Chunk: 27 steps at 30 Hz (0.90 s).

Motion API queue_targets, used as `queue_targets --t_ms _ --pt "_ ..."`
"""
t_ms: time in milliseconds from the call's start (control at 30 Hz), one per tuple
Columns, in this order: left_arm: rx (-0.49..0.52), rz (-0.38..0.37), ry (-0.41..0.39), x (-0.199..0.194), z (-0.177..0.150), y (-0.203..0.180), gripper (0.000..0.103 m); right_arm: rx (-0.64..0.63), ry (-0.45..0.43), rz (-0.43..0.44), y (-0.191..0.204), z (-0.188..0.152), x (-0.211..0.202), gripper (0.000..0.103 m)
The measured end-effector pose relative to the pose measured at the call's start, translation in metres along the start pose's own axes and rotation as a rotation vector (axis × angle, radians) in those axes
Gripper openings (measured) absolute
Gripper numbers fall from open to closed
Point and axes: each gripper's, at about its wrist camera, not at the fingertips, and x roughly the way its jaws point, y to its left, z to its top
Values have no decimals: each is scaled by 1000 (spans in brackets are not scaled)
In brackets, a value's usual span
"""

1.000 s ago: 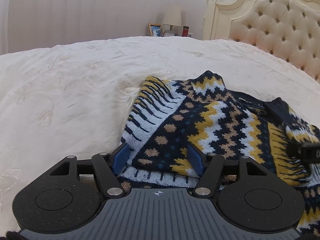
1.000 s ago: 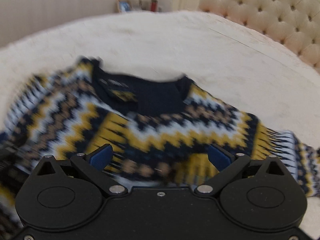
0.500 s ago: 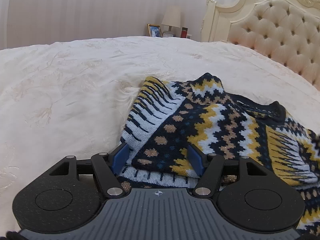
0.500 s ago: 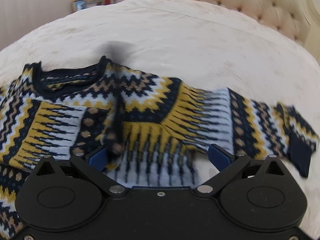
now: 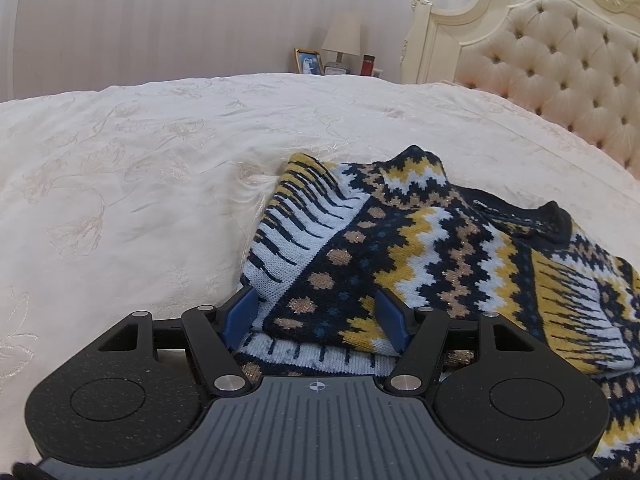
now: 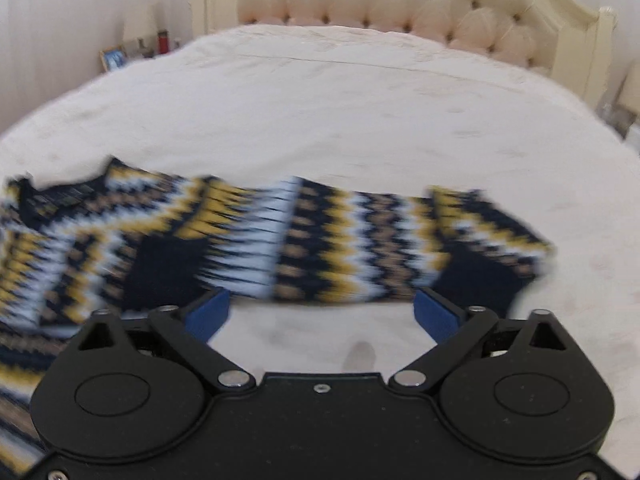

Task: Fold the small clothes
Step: 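Grasp the other sleeve's navy cuff with the right gripper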

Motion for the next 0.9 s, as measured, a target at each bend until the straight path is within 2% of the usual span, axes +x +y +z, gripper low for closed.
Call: queue_targets --t_ms 333,433,500,600,700,800,833,900 --pt "33 18 4 0 0 -5 65 1 3 -120 -35 -15 16 75" --pt "80 22 25 -1 4 -12 69 -15 -6 -143 -36 -15 25 74" --pt "91 12 67 -5 12 -14 69 -50 -9 -147 -35 -14 29 72" --pt "19 -15 89 -22 22 -13 69 -110 -14 -161 -35 -14 37 70" --pt "-11 -76 71 -42 29 -19 70 -126 -4 -172 -42 -14 42 55" --pt "78 -96 46 -56 26 -34 71 -84 1 -134 -58 -10 39 24" --pt "106 -104 50 -57 24 -38 71 -56 5 -116 -65 -8 37 18" --pt "146 -121 63 -58 17 -43 71 20 4 -66 -76 -4 30 15"
